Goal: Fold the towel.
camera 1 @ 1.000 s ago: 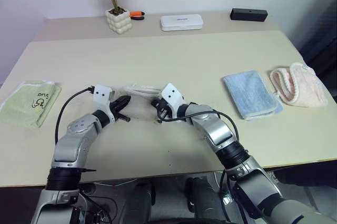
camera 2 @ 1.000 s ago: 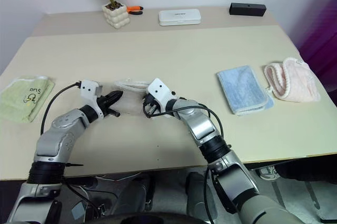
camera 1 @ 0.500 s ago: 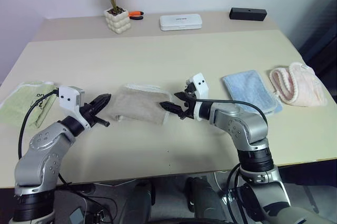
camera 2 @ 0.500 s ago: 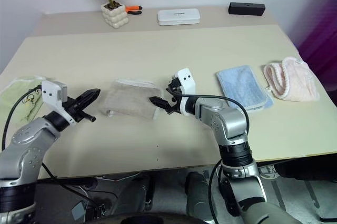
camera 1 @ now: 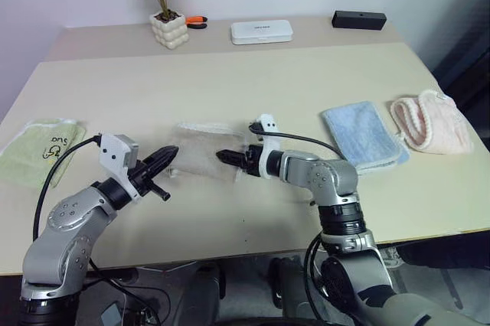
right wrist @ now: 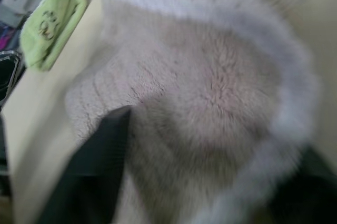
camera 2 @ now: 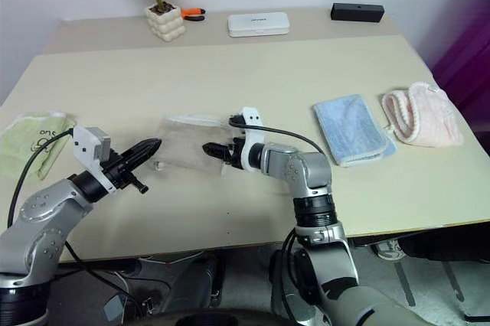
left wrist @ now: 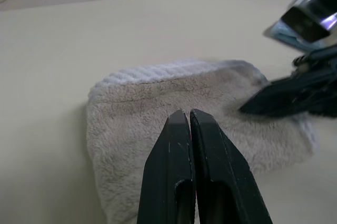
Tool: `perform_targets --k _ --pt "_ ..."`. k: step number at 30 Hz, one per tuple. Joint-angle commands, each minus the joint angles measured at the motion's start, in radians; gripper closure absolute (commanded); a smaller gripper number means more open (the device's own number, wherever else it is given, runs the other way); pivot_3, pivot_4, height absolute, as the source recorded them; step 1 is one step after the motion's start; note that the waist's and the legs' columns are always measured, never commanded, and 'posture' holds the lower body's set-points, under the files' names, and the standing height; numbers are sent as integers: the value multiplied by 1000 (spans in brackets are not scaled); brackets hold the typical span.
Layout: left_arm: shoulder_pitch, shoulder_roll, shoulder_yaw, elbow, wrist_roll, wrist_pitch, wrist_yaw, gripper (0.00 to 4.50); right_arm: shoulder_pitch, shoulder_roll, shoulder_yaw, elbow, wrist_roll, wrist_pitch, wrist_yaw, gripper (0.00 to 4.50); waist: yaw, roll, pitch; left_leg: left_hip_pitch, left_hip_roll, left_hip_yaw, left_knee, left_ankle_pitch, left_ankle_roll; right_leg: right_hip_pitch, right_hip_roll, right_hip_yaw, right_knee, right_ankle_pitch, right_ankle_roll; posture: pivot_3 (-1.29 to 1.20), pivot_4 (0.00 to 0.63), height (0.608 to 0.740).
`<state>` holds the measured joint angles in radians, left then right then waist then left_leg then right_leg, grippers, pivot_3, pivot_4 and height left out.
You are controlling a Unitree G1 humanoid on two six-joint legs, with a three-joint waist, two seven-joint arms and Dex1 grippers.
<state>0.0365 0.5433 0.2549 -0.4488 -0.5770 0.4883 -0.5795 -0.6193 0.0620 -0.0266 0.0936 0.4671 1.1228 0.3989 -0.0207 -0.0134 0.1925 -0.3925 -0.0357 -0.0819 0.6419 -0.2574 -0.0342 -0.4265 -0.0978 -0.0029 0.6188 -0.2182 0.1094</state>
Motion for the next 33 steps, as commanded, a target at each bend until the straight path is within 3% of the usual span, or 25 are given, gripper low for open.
perform_targets --k 1,3,10,17,22,26,30,33 --pt "8 -7 0 -36 11 -21 12 4432 -40 19 -18 -9 32 -21 -3 3544 2 0 0 0 0 0 0 0 0 0 0 0 0 0 0 0 150 740" --pt "5 -13 -9 -36 14 -23 18 4432 -45 27 -46 -14 52 -20 -16 4473 4 0 0 0 0 0 0 0 0 0 0 0 0 0 0 0 150 740" --pt "-43 -37 -54 -19 31 -27 26 4432 -41 -45 -155 -214 119 -121 -16 4473 6 0 0 -1 0 0 0 0 0 0 0 0 0 0 0 0 150 740" --pt "-190 -98 -169 85 49 -29 -14 4432 -61 -245 -571 -338 235 -115 -266 4473 13 0 0 -1 -1 -1 1 0 0 2 0 0 -2 0 0 0 150 740" --pt "-272 -126 -225 167 66 -48 -58 4432 -6 -238 -742 -402 331 -43 -472 4473 -4 1 0 0 0 0 -1 0 1 1 0 0 -1 0 0 0 150 740" --pt "-331 -142 -254 232 77 -59 -94 4432 161 -214 -799 -506 377 64 -592 4473 6 2 -1 0 0 0 -2 0 1 1 1 0 0 0 0 0 150 740" --pt "-335 -145 -268 252 89 -71 -116 4432 217 -203 -829 -525 416 97 -674 4473 3 4 0 0 0 3 1 0 1 1 0 3 -1 0 0 0 150 740" --pt "-328 -148 -269 250 93 -71 -119 4432 221 -230 -833 -519 436 88 -687 3455 4 4 0 0 0 3 1 0 1 1 0 3 -1 0 0 0 150 740"
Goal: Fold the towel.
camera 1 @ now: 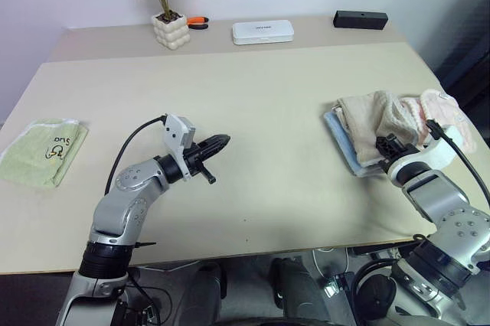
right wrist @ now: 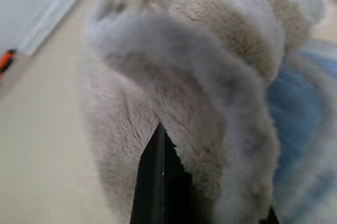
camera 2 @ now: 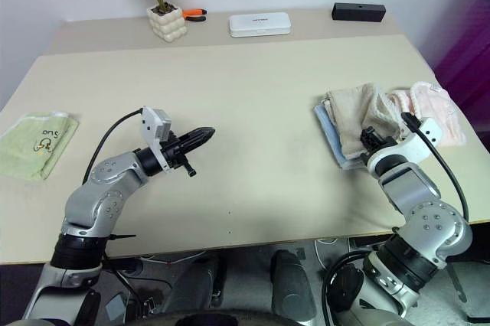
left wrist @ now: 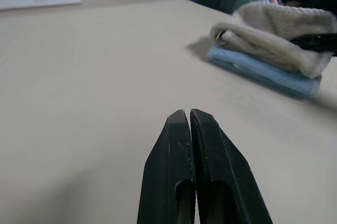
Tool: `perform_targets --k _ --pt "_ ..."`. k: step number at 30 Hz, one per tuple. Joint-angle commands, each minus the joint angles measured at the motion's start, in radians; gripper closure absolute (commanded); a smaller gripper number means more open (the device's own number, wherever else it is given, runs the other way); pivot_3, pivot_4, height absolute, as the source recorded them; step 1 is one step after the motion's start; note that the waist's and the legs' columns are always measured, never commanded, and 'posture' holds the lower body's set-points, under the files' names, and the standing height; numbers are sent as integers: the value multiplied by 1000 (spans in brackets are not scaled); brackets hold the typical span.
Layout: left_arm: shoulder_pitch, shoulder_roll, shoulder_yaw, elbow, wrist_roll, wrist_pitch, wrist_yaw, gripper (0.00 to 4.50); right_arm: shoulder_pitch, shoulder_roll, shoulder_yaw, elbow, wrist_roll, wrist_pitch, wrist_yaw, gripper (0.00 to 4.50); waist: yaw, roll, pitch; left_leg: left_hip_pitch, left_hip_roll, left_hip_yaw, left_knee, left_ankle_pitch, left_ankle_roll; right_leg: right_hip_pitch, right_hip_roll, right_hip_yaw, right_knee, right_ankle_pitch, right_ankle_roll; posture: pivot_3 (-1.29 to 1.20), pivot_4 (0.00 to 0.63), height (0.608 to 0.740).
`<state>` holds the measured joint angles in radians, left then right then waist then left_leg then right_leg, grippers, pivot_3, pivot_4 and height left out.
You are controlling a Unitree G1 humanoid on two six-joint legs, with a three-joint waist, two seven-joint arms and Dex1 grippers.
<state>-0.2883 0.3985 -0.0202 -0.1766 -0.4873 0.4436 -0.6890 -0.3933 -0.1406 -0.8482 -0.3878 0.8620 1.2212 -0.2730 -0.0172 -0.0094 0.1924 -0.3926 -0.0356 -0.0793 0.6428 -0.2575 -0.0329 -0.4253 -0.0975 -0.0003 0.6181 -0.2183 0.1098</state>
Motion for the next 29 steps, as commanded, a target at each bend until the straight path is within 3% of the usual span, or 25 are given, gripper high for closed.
perform_targets --k 1,6,10,14,16,21,29 --pt "2 -1 8 -26 2 -25 -11 4432 -5 -41 -7 -49 42 -20 -18 3034 1 0 0 0 0 0 0 0 0 0 0 0 0 0 0 0 150 740" --pt "17 -1 12 -29 5 -24 -15 4432 36 -142 34 -116 -20 -79 -25 470 5 0 0 -1 0 0 0 0 0 0 0 0 -1 0 0 0 150 740" --pt "-2 -5 46 23 35 -69 15 4432 97 -277 109 -157 -144 -187 28 470 6 0 0 -1 0 0 0 0 0 1 0 0 -2 0 0 0 150 740" --pt "-23 11 104 88 91 -143 75 4432 182 -494 318 -137 -346 -384 214 470 -1 1 0 0 0 0 0 0 0 1 0 0 -2 0 1 0 150 740" --pt "-23 20 123 106 113 -172 93 4432 188 -546 394 -109 -385 -461 306 470 -4 0 0 0 0 1 0 0 1 1 0 0 -2 0 1 0 150 740" --pt "74 95 197 53 130 -194 99 4432 157 -599 649 -82 -359 -606 685 470 -3 0 0 0 1 1 0 -1 1 1 1 0 -2 0 1 0 150 740" --pt "256 134 276 -128 113 -148 137 4432 85 -561 765 106 -367 -698 922 470 20 -3 1 -3 -1 -1 4 -1 1 3 -1 0 -6 -1 0 0 150 740"
